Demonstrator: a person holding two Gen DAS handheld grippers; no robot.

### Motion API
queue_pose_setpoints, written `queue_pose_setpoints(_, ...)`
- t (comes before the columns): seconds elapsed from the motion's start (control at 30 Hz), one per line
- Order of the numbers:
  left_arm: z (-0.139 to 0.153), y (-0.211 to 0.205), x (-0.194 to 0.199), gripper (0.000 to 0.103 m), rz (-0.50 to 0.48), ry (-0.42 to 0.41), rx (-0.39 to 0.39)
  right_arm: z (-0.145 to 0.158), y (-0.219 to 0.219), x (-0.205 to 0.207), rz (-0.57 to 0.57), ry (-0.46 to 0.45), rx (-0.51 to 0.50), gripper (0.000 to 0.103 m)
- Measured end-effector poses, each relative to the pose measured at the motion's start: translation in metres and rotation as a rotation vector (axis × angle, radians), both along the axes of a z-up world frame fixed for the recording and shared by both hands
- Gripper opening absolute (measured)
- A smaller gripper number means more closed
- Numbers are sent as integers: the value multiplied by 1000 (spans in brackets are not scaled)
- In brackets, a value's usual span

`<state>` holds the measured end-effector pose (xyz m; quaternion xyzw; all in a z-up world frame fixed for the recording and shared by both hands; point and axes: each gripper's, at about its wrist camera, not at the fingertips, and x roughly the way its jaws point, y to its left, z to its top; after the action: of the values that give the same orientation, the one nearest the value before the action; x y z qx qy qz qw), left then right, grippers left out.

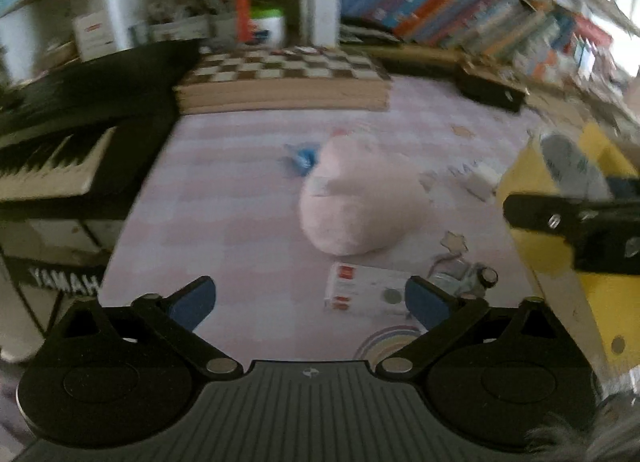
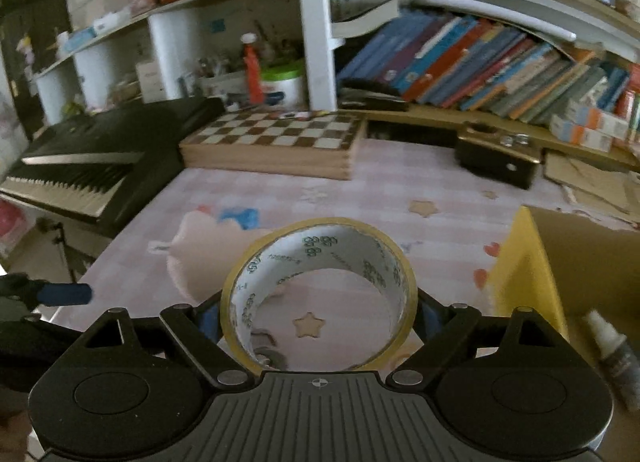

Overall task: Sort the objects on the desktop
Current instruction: 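Grasp the yellow tape roll with the right tool while the left tool grasps the white card box, then lift the tape roll and card box toward the yellow box with both tools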

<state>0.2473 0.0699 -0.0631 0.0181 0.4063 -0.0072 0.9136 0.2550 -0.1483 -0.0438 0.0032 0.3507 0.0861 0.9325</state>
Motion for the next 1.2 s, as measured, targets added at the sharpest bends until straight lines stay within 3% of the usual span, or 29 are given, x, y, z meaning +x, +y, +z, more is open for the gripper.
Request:
queue_pose_setpoints(0.13, -13, -22, 14, 83, -106, 44, 103, 1, -6, 0, -13, 4, -1, 90)
queue_pose_setpoints(0.4, -23, -43, 23, 83, -178, 75, 106, -1, -11, -2, 1, 14, 0, 90)
queue_pose_setpoints(0.6, -25, -34, 28, 52, -171, 83, 52, -2, -11, -1, 15, 26, 5, 90)
queue_pose_setpoints(0.73, -22, -31, 26, 51, -182, 86, 5, -2, -7, -3, 29, 26, 5, 90)
queue_pose_setpoints(1.2, 38, -2, -26, 51, -142, -86, -125, 16, 11, -31, 45, -36, -13, 90)
